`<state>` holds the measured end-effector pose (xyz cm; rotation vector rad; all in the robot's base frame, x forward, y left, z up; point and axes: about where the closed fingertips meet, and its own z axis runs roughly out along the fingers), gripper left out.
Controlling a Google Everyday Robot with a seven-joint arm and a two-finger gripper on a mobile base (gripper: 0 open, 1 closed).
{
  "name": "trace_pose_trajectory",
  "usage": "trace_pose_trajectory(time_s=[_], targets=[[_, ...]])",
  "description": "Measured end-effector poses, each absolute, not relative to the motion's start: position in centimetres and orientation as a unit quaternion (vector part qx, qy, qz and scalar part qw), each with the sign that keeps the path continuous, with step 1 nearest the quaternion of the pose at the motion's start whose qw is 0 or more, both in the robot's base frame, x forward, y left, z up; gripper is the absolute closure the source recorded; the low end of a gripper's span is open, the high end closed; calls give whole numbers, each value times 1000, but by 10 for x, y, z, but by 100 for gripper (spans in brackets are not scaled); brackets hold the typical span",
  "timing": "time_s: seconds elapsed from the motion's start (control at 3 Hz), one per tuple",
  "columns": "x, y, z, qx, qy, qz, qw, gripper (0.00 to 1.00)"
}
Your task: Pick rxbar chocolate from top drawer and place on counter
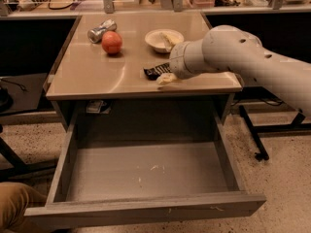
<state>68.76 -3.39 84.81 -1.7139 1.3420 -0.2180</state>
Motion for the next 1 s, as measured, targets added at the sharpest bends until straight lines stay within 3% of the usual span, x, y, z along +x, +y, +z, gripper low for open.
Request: trace_pose_trajectory(time_s=[0.33, 0.67, 1.0], targets=[[666, -77, 877, -665, 566, -141, 466, 0], [604, -179, 926, -572, 619, -238, 482, 0], [573, -197, 946, -536, 630, -264, 497, 0]])
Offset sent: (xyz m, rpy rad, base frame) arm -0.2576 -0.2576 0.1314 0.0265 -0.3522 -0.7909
